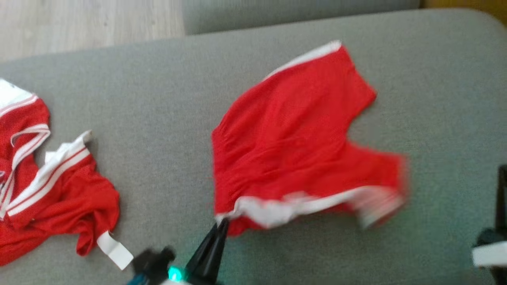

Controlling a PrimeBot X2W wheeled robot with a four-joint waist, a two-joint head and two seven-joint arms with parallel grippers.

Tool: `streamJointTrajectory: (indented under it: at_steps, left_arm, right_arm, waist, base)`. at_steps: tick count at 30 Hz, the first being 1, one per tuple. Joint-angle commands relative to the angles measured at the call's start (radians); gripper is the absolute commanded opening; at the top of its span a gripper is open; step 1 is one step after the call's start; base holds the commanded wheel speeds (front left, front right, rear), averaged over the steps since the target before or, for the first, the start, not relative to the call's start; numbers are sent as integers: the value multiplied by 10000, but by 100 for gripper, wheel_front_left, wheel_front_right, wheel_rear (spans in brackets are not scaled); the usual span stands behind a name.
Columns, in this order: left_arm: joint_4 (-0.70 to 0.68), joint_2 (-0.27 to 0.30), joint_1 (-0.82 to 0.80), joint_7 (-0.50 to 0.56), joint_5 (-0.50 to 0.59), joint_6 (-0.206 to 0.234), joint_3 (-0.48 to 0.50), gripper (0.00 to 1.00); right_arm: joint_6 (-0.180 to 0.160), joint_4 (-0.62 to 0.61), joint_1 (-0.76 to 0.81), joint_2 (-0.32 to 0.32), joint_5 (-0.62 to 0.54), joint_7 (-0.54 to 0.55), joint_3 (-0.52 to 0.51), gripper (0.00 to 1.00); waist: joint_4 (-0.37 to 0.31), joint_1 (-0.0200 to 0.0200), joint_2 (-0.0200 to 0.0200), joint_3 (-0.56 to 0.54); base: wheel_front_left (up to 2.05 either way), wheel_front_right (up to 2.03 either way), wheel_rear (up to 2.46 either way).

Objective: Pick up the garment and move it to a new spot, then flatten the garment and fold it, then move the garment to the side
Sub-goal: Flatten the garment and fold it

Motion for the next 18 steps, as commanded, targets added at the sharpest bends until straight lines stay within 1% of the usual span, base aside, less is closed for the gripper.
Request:
streamJointTrajectory:
  at_steps: [1, 4, 7, 11, 15, 16, 17, 18]
  left_arm:
    - [-581, 299, 172, -96, -56, 97, 404, 0]
    - [-1295, 475, 765, -45, -162, 303, 362, 0]
    - [-1739, 473, 808, 67, -379, 373, 456, 0]
    - [-1833, 518, 560, 259, -331, 401, 449, 0]
    - [-1642, 526, 224, 305, -237, 350, 479, 0]
    - [-1578, 499, 145, 292, -232, 331, 504, 0]
    - [-1501, 468, 61, 280, -231, 296, 521, 0]
    - [-1412, 429, -32, 264, -223, 266, 542, 0]
  right_arm:
    - [-9, -651, 58, -123, 80, 144, -22, 0]
    - [-9, -1276, 481, 40, 35, 583, -102, 0]
    - [-9, -1531, 530, 111, -75, 918, -66, 0]
    - [-9, -1557, 542, 109, -169, 1222, 161, 0]
    - [-9, -1447, 650, -19, -255, 1527, 817, 0]
    - [-9, -1408, 684, -62, -283, 1613, 1070, 30]
    - [-9, -1357, 710, -139, -305, 1706, 1396, 88]
    - [-9, -1289, 731, -233, -283, 1812, 1785, 100]
  waist:
    - [28, 3, -1, -327]
    - [163, 3, -1, -505]
    - [400, 3, -1, -589]
    - [661, 3, -1, -584]
    - [876, 3, -1, -472]
    - [905, 3, -1, -418]
    - [928, 3, -1, -366]
    - [946, 3, -1, -306]
  base:
    - [0, 0, 0]
    - [0, 0, 0]
    - [0, 0, 0]
    - [0, 0, 0]
    - [0, 0, 0]
    - [0, 0, 0]
    - [0, 0, 0]
    - [0, 0, 0]
